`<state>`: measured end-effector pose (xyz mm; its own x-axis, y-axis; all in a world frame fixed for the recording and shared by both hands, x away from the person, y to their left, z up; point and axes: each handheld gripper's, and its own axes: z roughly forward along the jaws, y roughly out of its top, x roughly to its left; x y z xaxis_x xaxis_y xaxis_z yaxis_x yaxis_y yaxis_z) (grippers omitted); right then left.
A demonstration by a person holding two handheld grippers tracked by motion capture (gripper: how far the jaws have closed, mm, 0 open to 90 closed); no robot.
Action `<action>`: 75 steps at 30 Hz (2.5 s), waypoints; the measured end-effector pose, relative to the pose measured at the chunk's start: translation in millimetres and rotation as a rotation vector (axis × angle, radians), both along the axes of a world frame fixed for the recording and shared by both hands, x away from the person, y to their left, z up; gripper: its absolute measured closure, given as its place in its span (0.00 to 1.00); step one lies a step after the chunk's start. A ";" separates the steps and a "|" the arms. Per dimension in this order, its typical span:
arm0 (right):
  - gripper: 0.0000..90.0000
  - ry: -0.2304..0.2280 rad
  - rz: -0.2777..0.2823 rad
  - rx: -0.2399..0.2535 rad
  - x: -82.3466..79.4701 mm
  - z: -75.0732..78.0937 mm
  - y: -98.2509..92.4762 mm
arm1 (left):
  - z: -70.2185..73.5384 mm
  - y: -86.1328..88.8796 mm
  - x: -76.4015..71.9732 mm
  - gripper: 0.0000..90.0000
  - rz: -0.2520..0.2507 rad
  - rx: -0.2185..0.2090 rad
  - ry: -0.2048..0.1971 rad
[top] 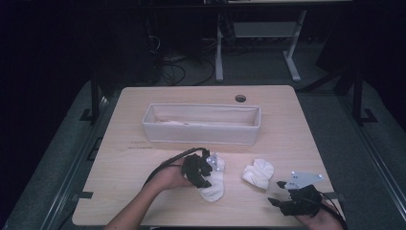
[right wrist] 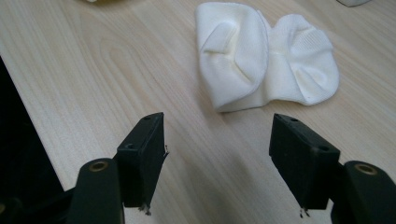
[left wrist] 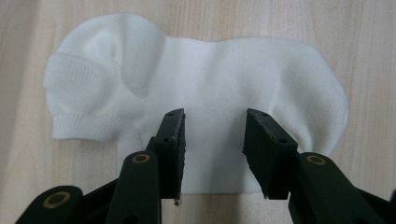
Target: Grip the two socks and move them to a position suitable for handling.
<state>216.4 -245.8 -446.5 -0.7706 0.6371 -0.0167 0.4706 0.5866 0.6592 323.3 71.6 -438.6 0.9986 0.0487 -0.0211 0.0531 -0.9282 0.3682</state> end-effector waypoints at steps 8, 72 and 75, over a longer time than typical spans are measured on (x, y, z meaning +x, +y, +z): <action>0.39 0.003 0.002 0.001 -0.2 -0.8 -0.1 | 3.9 5.2 -2.9 0.64 0.011 -0.016 -0.009; 0.46 0.113 0.071 -0.042 66.8 28.0 27.1 | 25.8 97.4 -30.8 0.53 0.189 -0.213 -0.009; 0.46 0.120 0.075 -0.053 70.5 26.9 29.7 | 27.4 97.5 -31.6 0.53 0.183 -0.214 -0.018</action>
<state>287.0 -216.1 -419.6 -0.8144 0.5785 0.0460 0.4976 0.6553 0.5684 291.8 169.1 -411.2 0.9739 0.2246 -0.0330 0.2045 -0.8048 0.5573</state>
